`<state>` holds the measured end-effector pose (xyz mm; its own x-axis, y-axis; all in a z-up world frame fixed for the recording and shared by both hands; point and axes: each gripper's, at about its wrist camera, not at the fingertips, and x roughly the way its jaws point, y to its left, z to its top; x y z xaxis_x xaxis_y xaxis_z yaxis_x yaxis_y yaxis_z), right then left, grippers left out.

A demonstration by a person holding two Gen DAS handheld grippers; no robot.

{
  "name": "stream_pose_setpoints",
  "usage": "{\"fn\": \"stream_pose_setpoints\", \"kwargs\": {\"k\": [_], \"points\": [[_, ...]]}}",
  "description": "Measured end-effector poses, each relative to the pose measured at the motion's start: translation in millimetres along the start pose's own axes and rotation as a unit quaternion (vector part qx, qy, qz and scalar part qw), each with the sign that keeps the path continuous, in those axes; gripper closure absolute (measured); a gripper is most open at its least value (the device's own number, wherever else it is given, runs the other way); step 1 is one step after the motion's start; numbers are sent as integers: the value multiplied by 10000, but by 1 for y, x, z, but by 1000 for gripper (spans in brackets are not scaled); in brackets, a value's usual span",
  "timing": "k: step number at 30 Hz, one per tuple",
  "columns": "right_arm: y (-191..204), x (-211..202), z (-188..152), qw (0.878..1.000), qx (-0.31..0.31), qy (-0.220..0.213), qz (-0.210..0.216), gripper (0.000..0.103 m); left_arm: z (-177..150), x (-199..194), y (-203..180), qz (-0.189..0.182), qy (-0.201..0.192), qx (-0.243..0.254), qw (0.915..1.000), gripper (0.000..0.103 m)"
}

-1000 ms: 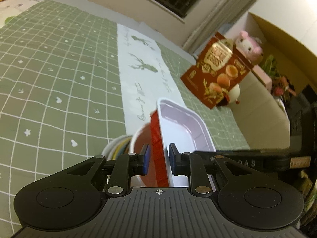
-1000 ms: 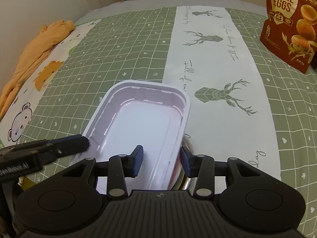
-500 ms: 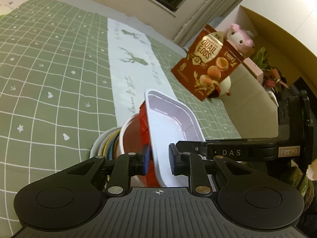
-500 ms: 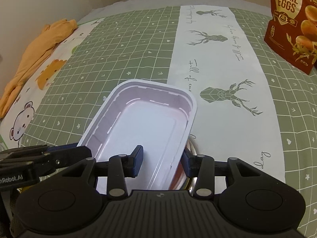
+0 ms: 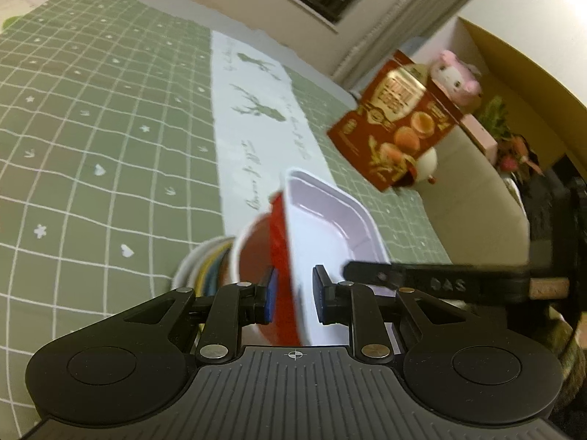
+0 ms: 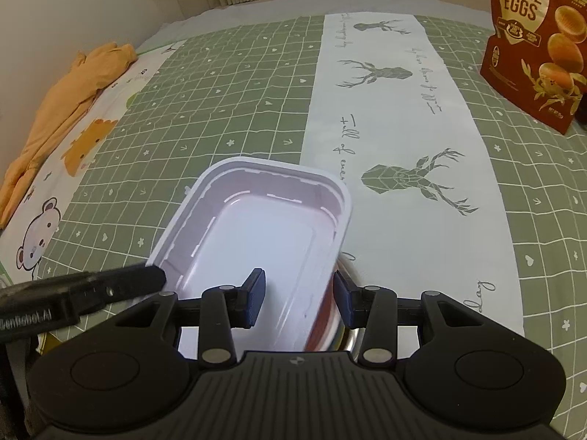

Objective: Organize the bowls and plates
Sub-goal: 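Lift the rectangular tray with both grippers and lower it onto the bowl stack, then set the tray flat on the stack and open both grippers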

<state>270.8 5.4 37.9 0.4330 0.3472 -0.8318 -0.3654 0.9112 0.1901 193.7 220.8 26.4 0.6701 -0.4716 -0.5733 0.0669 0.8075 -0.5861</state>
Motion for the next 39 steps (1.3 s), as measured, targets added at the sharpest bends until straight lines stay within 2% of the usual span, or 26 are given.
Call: {"fn": "stream_pose_setpoints", "kwargs": {"k": [7, 13, 32, 39], "points": [[4, 1, -1, 10000, -63, 11, 19, 61, -6, -8, -9, -35, -15, 166, 9999, 81], [3, 2, -4, 10000, -53, 56, 27, 61, 0, -9, 0, 277, -201, -38, 9994, 80], [7, 0, -3, 9999, -102, 10, 69, 61, -5, -4, -8, 125, -39, 177, 9998, 81], [6, 1, -3, 9999, -102, 16, 93, 61, -3, -8, -7, 212, -111, 139, 9996, 81]]}}
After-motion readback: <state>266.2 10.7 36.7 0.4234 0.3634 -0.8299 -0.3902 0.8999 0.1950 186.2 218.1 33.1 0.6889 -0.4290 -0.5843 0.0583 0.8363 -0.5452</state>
